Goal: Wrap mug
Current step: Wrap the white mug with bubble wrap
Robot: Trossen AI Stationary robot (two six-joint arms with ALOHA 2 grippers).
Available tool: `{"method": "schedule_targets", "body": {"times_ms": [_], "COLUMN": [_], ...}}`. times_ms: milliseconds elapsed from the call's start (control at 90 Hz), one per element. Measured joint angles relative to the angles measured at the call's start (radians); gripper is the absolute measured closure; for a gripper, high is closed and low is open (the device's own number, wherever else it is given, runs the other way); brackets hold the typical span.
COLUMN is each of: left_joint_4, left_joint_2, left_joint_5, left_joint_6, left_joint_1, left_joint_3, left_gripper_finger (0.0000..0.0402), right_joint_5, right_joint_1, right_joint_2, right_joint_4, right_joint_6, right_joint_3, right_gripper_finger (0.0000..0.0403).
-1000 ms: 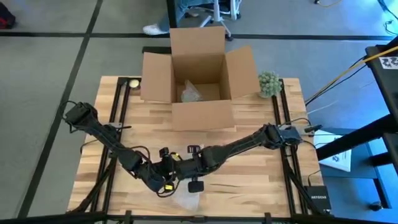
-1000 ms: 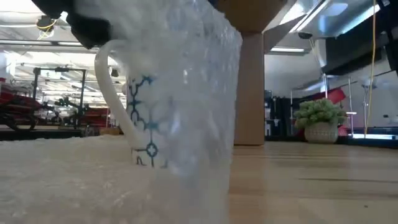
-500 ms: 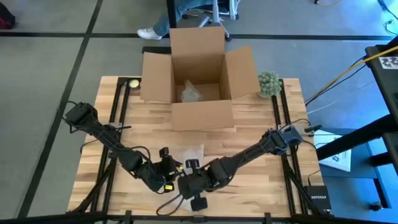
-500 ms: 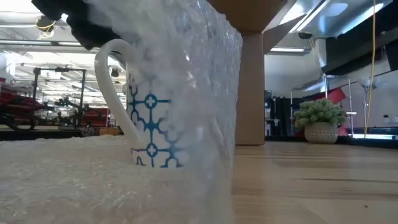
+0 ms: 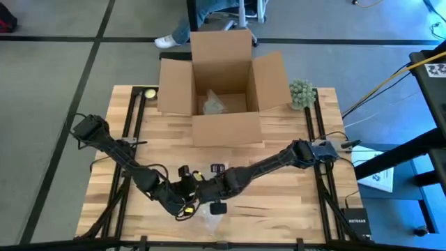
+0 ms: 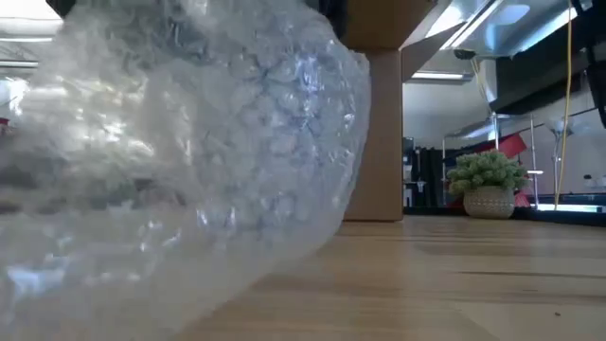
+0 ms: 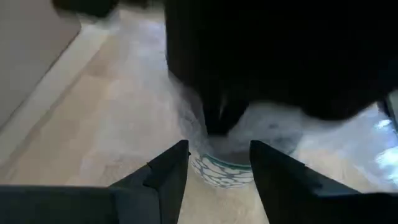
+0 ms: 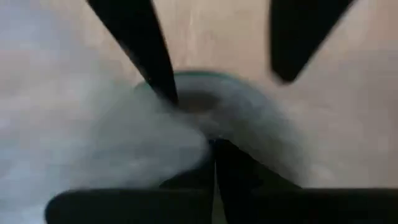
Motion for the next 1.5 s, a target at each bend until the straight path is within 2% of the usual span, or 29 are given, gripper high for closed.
{"method": "schedule_targets", "body": {"times_ms": [156, 511, 611, 767, 911, 989, 1189, 1422, 1500], "left_joint_4": [-0.002, -0.001, -0.002, -0.003, -0.002, -0.004, -0.005, -0.005, -0.007], "left_joint_2": [0.000, -0.003, -0.002, -0.002, -0.002, -0.002, -0.002, -0.002, -0.002], "left_joint_5": [0.001, 0.001, 0.001, 0.001, 0.001, 0.001, 0.001, 0.001, 0.001], "left_joint_6": [0.000, 0.000, 0.000, 0.000, 0.000, 0.000, 0.000, -0.005, -0.009], "left_joint_1": [0.000, 0.000, 0.000, 0.000, 0.000, 0.000, 0.000, 0.000, -0.001], "left_joint_3": [0.000, 0.001, 0.001, 0.001, 0.001, 0.001, 0.001, 0.001, 0.000], "left_gripper_finger": [0.0245, 0.0245, 0.0245, 0.0245, 0.0245, 0.0245, 0.0245, 0.0245, 0.0245], "right_joint_5": [-0.026, 0.001, 0.072, 0.242, 0.363, 0.337, 0.144, 0.151, 0.118], "right_joint_1": [0.000, 0.029, 0.026, 0.012, 0.005, 0.006, 0.037, 0.031, 0.028], "right_joint_2": [0.002, 0.003, -0.026, -0.034, -0.013, 0.007, 0.008, 0.063, 0.104], "right_joint_4": [-0.006, -0.224, -0.263, -0.316, -0.292, -0.272, -0.275, -0.252, -0.244], "right_joint_6": [0.000, -0.001, 0.001, 0.024, 0.019, -0.008, -0.026, -0.024, -0.030], "right_joint_3": [-0.006, 0.260, 0.254, 0.248, 0.246, 0.246, 0.245, 0.245, 0.245], "right_gripper_finger": [0.0402, 0.0402, 0.0402, 0.0402, 0.0402, 0.0402, 0.0402, 0.0402, 0.0402]}}
